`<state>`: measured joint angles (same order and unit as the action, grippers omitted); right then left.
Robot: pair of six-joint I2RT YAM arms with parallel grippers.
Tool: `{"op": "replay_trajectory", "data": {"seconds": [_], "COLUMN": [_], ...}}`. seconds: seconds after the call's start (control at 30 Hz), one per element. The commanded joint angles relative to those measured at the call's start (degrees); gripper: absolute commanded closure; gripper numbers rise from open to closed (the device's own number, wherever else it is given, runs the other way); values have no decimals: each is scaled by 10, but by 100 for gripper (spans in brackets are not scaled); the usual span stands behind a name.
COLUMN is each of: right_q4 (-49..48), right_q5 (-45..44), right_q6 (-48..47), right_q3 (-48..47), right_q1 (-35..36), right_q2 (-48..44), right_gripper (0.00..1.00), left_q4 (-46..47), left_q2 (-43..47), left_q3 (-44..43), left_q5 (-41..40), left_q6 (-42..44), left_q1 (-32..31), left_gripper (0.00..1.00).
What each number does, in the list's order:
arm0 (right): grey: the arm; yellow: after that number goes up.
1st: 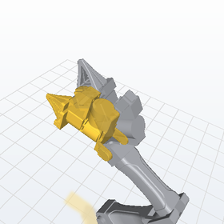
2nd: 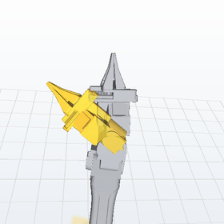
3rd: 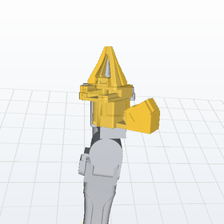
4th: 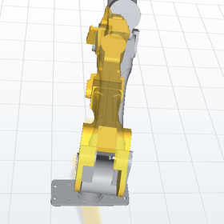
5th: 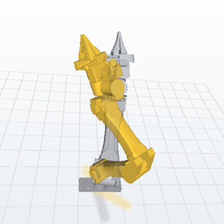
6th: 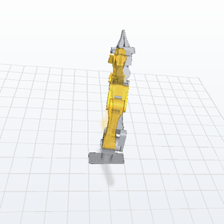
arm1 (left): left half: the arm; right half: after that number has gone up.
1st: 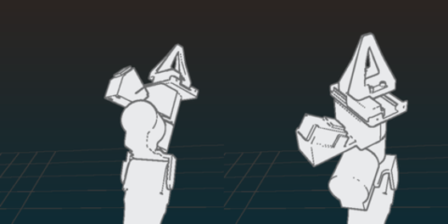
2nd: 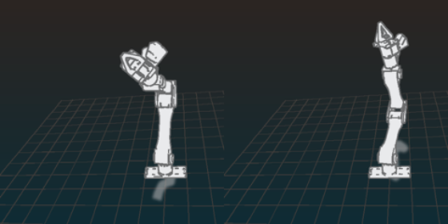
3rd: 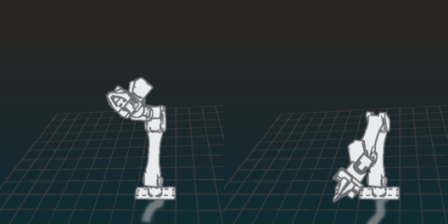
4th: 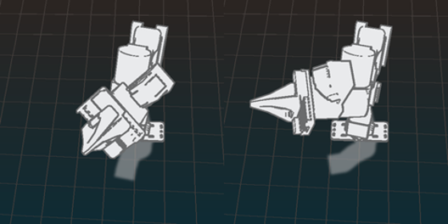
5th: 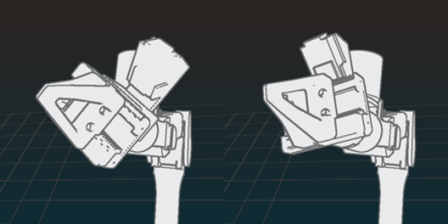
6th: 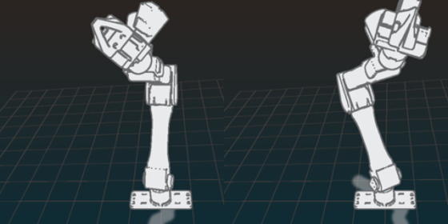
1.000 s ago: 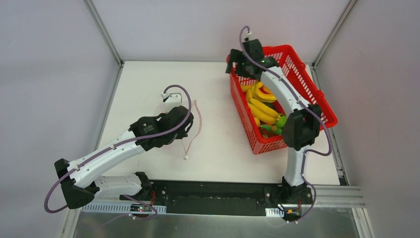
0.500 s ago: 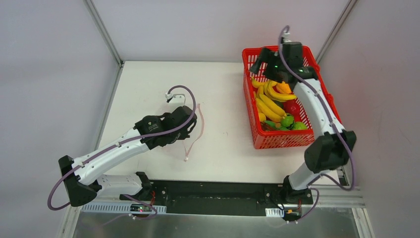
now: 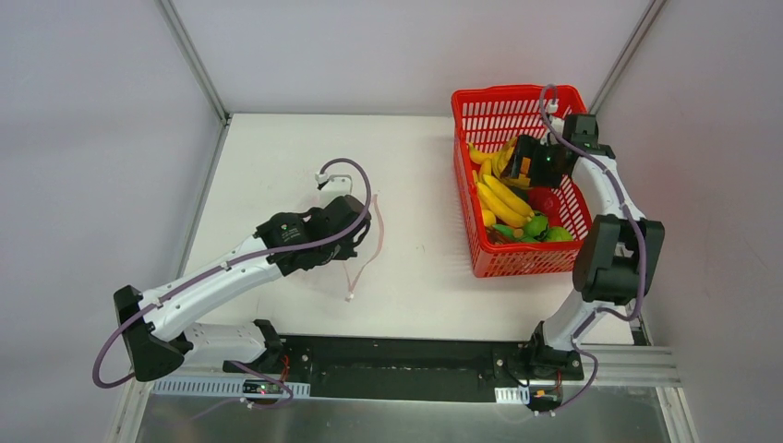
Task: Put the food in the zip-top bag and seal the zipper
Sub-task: Pick up the fake fruit from the bin.
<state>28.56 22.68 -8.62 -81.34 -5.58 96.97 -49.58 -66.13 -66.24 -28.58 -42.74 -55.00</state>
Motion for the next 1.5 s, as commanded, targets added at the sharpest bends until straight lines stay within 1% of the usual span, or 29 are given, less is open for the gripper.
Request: {"op": "replay_trajectory", "data": {"seconds": [0.0,0.07,0.17,0.23,0.3,0.43,0.47,0.53,0.6,0.63,0.7,0.73,0.8,0.87,0.93,0.97,1.07,1.2,1.33,1.37,1.43,1.47], "right_q4": [51,21,23,26,26,42,45,52,68,71,79,83,88,105,121,126,128,116,91,79,47,33], "right_q5": [38,17,25,18,29,55,58,60,58,49,32,24,14,18,22,20,15,11,-49,-73,-119,-111], "right_q6": [-134,-143,-167,-177,-176,-165,-159,-151,-148,-141,-123,-115,-100,-87,-77,-71,-50,-45,-15,1,60,90], "right_q3": [-2,18,20,28,37,43,42,43,41,40,36,30,16,-7,-29,-39,-55,-43,-21,-15,-8,-4], "right_q1": [6,7,19,35,44,47,47,47,47,47,47,46,46,46,46,46,46,46,46,46,47,47], "right_q2": [23,31,53,55,51,29,22,10,6,6,12,15,21,26,26,24,6,-42,-98,-113,-143,-165], "right_gripper": [7,6,8,13,18,32,33,28,25,27,34,40,57,70,80,82,84,84,84,84,86,86], "left_q4": [1,5,11,10,7,7,8,10,9,10,10,10,9,9,9,9,9,9,11,13,16,19], "left_q2": [-6,-7,-7,-6,-5,2,5,6,6,6,6,8,10,11,13,14,14,10,9,11,11,11], "left_q3": [-26,-26,-23,-21,-20,-16,-13,-12,-13,-12,-11,-10,-9,-10,-10,-9,-8,-11,-10,-9,-9,-9], "left_q5": [10,15,19,19,17,17,16,17,20,20,22,22,22,21,19,18,19,21,23,23,24,24], "left_q6": [16,16,14,13,11,7,6,6,4,3,1,1,0,0,-1,-2,-3,-3,-5,-6,-7,-7], "left_q1": [5,6,6,6,6,6,5,5,5,5,6,5,6,5,6,5,6,6,6,5,6,6], "left_gripper": [100,100,100,100,100,100,100,100,100,100,100,100,100,100,100,100,100,100,100,100,100,100]}}
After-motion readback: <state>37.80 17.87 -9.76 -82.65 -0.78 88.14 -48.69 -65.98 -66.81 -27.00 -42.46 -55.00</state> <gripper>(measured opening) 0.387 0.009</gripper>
